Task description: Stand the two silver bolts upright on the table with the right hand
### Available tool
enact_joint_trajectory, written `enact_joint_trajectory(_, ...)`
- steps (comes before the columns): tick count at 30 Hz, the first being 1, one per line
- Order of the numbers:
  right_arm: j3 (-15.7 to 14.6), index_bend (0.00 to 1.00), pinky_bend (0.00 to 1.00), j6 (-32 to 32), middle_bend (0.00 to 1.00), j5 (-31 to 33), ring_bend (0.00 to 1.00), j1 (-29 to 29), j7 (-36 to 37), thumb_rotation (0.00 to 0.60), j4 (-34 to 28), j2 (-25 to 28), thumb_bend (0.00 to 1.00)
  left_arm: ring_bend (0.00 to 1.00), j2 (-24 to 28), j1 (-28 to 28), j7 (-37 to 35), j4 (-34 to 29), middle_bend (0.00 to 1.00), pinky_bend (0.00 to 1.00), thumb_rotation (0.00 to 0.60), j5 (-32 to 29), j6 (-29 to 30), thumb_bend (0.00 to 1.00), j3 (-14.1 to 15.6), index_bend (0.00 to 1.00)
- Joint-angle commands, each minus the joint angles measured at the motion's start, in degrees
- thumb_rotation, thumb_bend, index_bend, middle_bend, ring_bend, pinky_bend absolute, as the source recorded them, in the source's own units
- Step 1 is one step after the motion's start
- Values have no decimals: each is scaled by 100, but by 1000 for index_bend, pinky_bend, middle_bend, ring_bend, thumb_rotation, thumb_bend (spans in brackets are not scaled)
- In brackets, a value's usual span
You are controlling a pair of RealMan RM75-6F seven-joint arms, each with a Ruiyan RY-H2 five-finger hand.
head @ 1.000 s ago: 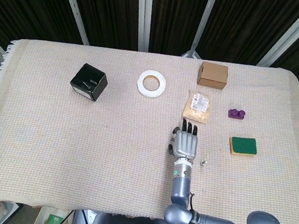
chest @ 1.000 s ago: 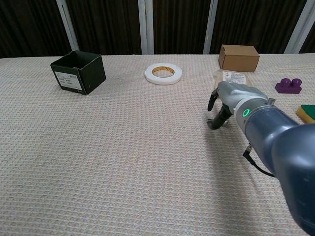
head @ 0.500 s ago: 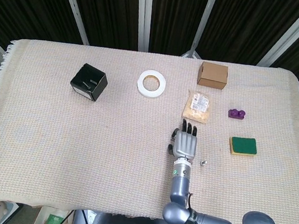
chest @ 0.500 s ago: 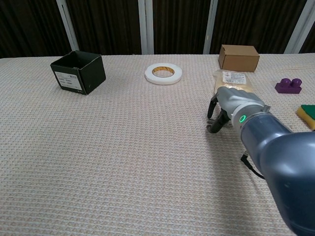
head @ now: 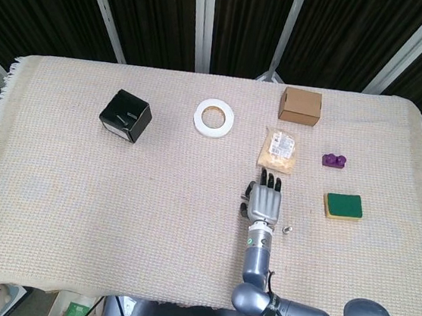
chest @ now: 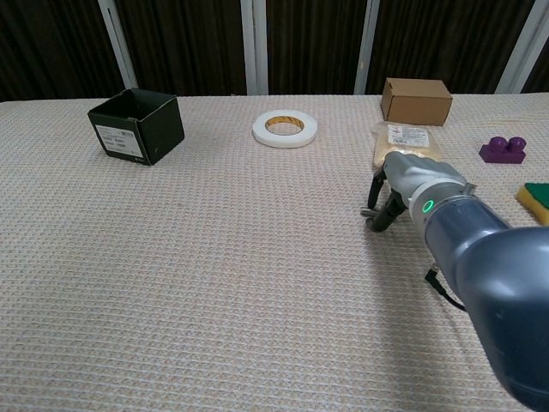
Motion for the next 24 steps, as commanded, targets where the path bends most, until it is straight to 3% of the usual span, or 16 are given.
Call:
enact_joint_trajectory(1, -1, 503, 11, -6, 0, -2, 0, 6, 8, 600, 21, -23, 355, 7, 4, -1, -10, 3, 123, 81, 600, 1, -2, 147, 0, 136)
enact_joint_trajectory(24, 41, 555, 11, -35, 0, -9, 0, 2, 28, 600, 118, -37, 356, 7, -4, -11, 33, -6, 123, 81, 600, 13, -9, 147, 11, 136)
